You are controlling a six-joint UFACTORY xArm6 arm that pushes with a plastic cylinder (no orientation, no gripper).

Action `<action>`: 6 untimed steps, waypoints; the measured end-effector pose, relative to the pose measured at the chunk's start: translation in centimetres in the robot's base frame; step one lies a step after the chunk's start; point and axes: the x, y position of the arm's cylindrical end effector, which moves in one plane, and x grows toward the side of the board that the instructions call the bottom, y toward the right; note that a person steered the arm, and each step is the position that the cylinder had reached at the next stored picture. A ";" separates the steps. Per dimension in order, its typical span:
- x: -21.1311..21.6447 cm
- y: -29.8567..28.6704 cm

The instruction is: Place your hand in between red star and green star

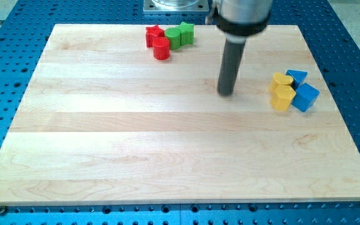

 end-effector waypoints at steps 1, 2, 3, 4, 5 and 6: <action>-6.4 4.0; -14.3 4.0; -15.1 2.0; -17.5 -1.4; -17.5 -6.7; -15.5 -10.2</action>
